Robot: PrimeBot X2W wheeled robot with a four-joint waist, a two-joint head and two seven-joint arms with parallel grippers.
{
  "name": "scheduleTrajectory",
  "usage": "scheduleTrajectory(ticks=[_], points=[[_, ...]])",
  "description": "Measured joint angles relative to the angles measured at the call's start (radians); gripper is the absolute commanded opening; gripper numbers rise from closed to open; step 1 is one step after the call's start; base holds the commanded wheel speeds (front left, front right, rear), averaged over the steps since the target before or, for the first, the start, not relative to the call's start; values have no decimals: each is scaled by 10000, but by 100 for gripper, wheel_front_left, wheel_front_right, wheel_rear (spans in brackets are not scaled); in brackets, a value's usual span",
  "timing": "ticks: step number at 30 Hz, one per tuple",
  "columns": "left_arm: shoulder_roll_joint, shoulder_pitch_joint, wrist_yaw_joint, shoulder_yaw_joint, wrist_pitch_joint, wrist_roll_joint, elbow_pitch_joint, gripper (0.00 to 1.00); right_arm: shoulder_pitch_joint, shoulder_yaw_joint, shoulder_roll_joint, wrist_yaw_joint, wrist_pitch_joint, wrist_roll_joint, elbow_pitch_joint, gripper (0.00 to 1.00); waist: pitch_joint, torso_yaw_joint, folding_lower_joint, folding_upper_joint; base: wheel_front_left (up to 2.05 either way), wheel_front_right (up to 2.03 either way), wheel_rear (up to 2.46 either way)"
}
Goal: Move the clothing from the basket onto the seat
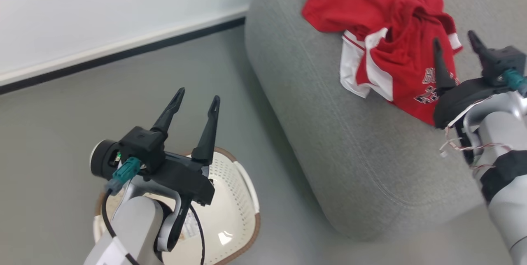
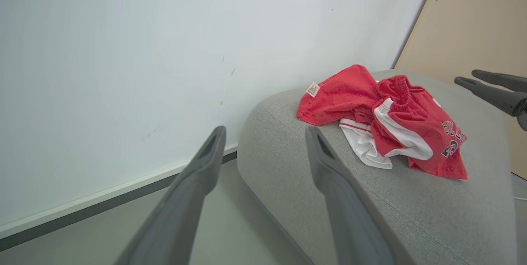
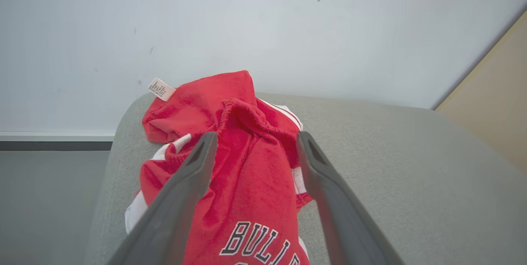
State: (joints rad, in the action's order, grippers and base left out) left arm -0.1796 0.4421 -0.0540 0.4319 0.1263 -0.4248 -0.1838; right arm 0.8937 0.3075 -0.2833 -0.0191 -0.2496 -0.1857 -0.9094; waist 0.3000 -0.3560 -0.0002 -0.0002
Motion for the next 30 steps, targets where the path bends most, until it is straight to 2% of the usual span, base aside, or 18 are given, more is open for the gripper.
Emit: scheduleTrajectory(ticks=[17,24,30], points=[[-40,-1277,-435,-976,619,-230,-926,100,-2370,203,1093,13,-40,-278,2242,100,-1585,1814,0,1,0,0,0],[-155,-2013,-520,-1313,800,-236,-991,100,-3553,433,1599,19,-40,-347,3014,100,-2184,2324,1,1,0,0,0],[-209,-2678,-604,-1530,932,-288,-976,100,-4384,451,1762,224,-42,-481,3528,100,-2591,2578,1,1,0,0,0]])
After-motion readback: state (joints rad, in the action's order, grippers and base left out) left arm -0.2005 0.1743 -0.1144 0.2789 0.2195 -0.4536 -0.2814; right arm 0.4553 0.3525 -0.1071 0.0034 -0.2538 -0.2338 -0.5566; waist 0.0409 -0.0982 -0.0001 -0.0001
